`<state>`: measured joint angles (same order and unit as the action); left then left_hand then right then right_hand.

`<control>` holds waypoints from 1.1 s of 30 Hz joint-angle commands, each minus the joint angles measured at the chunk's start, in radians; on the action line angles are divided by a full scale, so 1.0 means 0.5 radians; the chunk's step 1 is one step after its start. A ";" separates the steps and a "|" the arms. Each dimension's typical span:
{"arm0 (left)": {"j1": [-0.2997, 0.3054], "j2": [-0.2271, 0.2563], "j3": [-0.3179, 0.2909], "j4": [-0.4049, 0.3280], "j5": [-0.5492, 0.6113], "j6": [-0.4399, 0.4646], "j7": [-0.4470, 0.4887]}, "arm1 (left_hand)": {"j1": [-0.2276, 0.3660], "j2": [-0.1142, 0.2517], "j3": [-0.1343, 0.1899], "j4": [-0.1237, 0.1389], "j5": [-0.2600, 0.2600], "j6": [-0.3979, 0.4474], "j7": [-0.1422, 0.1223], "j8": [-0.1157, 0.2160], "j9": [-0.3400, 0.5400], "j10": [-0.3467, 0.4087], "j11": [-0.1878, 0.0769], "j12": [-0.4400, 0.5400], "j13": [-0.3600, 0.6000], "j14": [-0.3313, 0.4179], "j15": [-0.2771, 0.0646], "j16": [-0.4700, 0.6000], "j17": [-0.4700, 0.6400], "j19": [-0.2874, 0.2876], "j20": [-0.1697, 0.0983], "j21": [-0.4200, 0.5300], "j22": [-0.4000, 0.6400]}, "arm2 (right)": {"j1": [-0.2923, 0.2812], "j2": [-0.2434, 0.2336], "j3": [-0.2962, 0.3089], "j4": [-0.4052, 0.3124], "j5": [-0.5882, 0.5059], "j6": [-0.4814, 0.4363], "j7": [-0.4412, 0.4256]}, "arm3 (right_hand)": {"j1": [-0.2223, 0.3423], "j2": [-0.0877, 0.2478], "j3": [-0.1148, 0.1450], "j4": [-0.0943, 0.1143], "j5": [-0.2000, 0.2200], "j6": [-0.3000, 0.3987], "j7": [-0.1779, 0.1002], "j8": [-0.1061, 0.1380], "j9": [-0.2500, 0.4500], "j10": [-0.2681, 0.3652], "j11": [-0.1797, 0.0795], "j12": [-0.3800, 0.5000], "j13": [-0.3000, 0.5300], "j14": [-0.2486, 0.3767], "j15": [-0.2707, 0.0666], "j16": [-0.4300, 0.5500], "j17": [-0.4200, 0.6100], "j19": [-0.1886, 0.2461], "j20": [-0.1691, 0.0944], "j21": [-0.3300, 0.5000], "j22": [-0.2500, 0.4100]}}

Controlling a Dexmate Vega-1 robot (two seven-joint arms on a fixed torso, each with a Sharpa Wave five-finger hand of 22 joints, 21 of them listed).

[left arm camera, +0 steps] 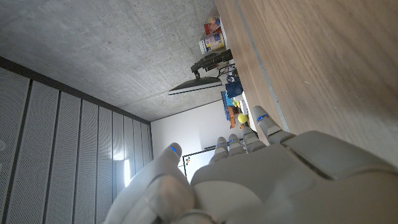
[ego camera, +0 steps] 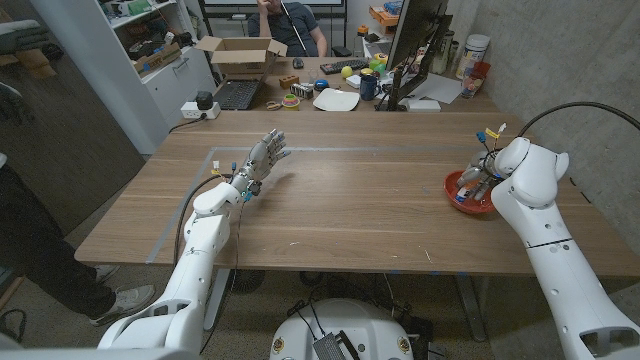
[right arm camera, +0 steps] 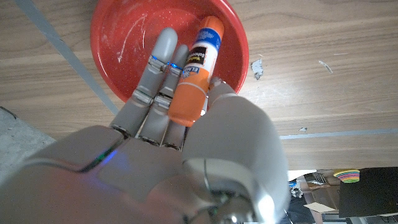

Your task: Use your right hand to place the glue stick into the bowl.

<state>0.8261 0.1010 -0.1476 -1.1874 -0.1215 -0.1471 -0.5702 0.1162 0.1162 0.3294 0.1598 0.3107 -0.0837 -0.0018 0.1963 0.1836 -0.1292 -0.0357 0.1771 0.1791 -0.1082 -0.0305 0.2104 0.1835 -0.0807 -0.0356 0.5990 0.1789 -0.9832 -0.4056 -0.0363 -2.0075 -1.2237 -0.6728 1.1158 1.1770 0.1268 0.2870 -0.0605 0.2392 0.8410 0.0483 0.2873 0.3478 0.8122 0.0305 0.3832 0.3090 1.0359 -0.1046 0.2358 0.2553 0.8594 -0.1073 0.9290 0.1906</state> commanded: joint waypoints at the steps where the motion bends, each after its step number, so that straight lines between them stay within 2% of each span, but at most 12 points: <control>1: 0.001 0.003 -0.002 0.008 -0.014 -0.003 0.000 | -0.023 0.023 -0.009 0.000 0.010 0.004 0.006 0.009 0.005 -0.016 -0.003 0.011 0.009 -0.023 0.003 -0.005 0.006 0.006 0.003 -0.007 0.007 | 0.065 -0.057 -0.054 0.073 0.072 -0.036 0.061 | 0.048 0.045 0.026 -0.022 0.007 -0.004 0.002 -0.007 0.009 0.003 0.002 -0.006 0.005 0.124 -0.232 0.001 0.006 -0.014 -0.253 -0.013 0.002; 7: 0.007 0.004 -0.002 0.001 -0.011 0.001 0.004 | -0.023 0.023 -0.010 0.000 0.011 0.007 0.008 0.009 0.005 -0.016 -0.002 0.011 0.009 -0.023 0.003 -0.005 0.006 0.008 0.003 -0.009 0.007 | 0.087 -0.099 -0.107 0.086 0.065 -0.064 0.076 | 0.045 0.032 0.018 -0.023 0.005 -0.009 0.000 -0.012 0.010 -0.005 0.002 -0.010 0.006 0.113 -0.221 -0.003 0.006 -0.020 -0.250 -0.015 0.004; 14: 0.014 0.006 0.001 -0.012 -0.012 0.004 0.001 | -0.024 0.023 -0.011 0.000 0.011 0.009 0.010 0.010 0.005 -0.016 0.000 0.011 0.009 -0.024 0.004 -0.005 0.006 0.008 0.005 -0.011 0.007 | 0.089 -0.129 -0.133 0.089 0.081 -0.097 0.073 | -0.057 -0.029 -0.065 0.029 -0.003 -0.157 -0.033 -0.090 0.018 -0.136 -0.019 -0.068 0.005 0.010 -0.213 -0.046 -0.009 -0.064 -0.247 -0.021 0.009; 23: 0.022 0.007 -0.001 -0.023 -0.017 0.004 0.004 | -0.024 0.022 -0.012 -0.001 0.011 0.021 0.012 0.013 0.005 -0.016 -0.002 0.011 0.009 -0.023 0.004 -0.005 0.006 0.009 0.004 -0.014 0.007 | 0.086 -0.160 -0.154 0.079 0.096 -0.120 0.056 | -0.080 -0.047 -0.097 0.041 0.007 -0.269 -0.058 -0.137 0.024 -0.199 -0.021 -0.089 0.007 -0.044 -0.212 -0.066 -0.024 -0.075 -0.248 -0.029 0.006; 28: 0.029 0.012 -0.002 -0.031 -0.016 0.008 0.006 | -0.023 0.022 -0.013 -0.001 0.012 0.023 0.012 0.013 0.005 -0.018 0.004 0.010 0.009 -0.023 0.004 -0.005 0.006 0.010 0.005 -0.016 0.007 | 0.098 -0.181 -0.174 0.081 0.102 -0.132 0.078 | -0.104 -0.076 -0.129 0.050 0.016 -0.332 -0.070 -0.160 0.027 -0.264 -0.022 -0.117 0.000 -0.119 -0.208 -0.089 -0.043 -0.090 -0.248 -0.042 0.003; 33: 0.031 0.013 -0.006 -0.033 -0.020 0.006 0.007 | -0.023 0.022 -0.013 -0.001 0.012 0.024 0.013 0.013 0.005 -0.016 -0.004 0.011 0.009 -0.023 0.003 -0.005 0.006 0.012 0.004 -0.017 0.007 | 0.126 -0.202 -0.200 0.101 0.103 -0.152 0.134 | -0.125 -0.089 -0.158 0.063 0.032 -0.446 -0.093 -0.194 0.023 -0.364 -0.048 -0.159 -0.006 -0.226 -0.210 -0.106 -0.060 -0.118 -0.246 -0.069 -0.003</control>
<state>0.8371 0.1050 -0.1477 -1.1978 -0.1276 -0.1465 -0.5687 0.1162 0.1162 0.3295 0.1598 0.3107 -0.0785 0.0035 0.1962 0.1835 -0.1292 -0.0357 0.1771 0.1790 -0.1107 -0.0280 0.2104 0.1835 -0.0807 -0.0356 0.5914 0.1789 -0.9431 -0.4748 -0.1033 -1.9690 -1.1765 -0.7316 1.1487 1.1244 0.0846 0.2170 -0.0312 0.2480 0.6445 0.0073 0.1985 0.3573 0.6505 0.0120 0.3132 0.3061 0.9420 -0.1393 0.1846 0.2275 0.8074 -0.0944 0.8996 0.1901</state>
